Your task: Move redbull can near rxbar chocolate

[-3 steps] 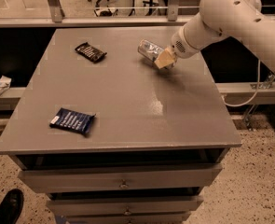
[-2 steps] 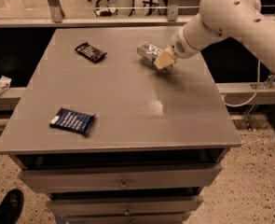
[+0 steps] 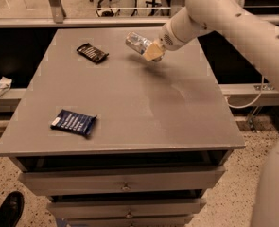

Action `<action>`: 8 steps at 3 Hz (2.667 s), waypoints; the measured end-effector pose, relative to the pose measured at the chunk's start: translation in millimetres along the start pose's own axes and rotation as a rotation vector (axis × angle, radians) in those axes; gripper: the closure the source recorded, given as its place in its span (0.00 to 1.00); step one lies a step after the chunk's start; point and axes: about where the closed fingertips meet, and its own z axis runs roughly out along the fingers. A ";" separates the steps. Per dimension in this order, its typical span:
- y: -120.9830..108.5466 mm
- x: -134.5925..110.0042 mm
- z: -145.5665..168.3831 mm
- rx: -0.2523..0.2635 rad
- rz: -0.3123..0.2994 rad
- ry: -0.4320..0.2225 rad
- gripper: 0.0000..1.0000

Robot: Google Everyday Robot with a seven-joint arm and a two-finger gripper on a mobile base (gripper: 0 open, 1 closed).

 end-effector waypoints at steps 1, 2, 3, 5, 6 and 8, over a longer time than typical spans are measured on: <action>6.1 -20.7 22.5 -0.029 -0.041 -0.006 1.00; 13.6 -33.4 47.1 -0.061 -0.059 -0.002 1.00; 18.0 -40.7 62.7 -0.077 -0.070 0.004 1.00; 19.8 -46.0 79.7 -0.072 -0.086 0.036 0.76; 19.8 -46.0 79.7 -0.072 -0.086 0.036 0.54; 30.0 -56.4 63.1 -0.090 -0.122 0.027 0.01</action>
Offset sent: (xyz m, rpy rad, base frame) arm 0.0472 0.0754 -0.0219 -0.0036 0.0213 0.1209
